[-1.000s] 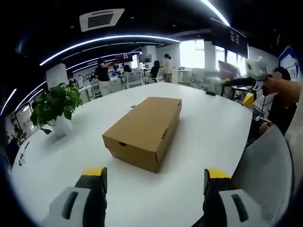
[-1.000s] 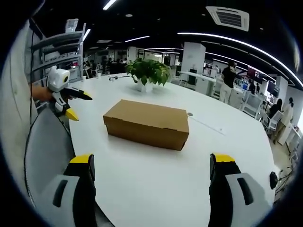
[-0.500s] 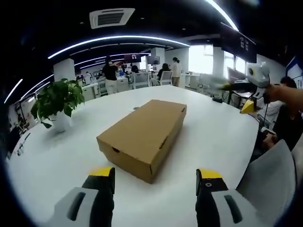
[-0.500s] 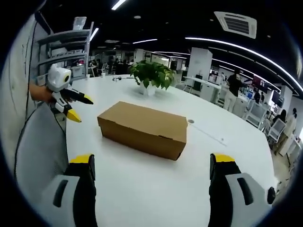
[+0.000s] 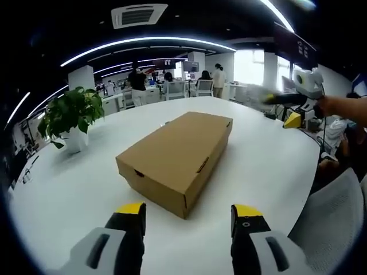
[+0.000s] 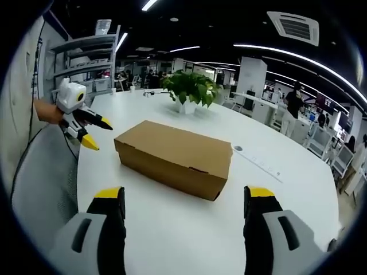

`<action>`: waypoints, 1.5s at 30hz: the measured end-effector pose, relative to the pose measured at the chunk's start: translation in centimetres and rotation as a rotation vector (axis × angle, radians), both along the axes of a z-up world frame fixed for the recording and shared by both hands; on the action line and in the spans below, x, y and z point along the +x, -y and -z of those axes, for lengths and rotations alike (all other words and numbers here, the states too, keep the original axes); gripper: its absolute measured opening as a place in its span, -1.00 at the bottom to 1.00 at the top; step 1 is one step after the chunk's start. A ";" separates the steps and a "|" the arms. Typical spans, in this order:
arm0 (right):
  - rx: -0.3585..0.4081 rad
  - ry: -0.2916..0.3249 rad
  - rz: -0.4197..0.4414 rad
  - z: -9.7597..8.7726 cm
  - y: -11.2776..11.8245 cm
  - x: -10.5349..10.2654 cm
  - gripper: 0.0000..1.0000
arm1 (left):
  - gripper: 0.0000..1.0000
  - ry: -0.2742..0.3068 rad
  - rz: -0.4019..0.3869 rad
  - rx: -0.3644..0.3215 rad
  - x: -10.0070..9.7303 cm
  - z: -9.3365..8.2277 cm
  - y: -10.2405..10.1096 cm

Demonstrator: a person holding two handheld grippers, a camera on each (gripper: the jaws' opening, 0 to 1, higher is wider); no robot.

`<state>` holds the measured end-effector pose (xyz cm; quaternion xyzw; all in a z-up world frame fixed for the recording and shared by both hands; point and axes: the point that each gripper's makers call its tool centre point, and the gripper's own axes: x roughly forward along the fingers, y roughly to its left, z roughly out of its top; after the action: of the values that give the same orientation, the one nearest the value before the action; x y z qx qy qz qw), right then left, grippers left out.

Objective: Operate the shoe box by opening the lid, removing the specified soft item, and placing it in the target area until the item is outside and the box remains undamaged.

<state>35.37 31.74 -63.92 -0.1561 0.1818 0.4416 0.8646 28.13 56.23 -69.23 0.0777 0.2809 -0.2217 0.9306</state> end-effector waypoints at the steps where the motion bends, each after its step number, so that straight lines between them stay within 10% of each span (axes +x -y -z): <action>1: -0.004 -0.001 -0.009 0.2 -0.1 0.4 0.57 | 0.20 -0.001 0.000 0.005 0.1 0.1 0.0; 45: -0.098 -0.117 -0.100 6.9 -2.2 9.7 -0.08 | -0.20 0.044 -0.150 -0.050 4.2 1.6 0.6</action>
<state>45.06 33.94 -70.82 -0.1811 0.2452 0.4832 0.8207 32.31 55.61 -70.85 0.0382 0.2597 -0.1567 0.9521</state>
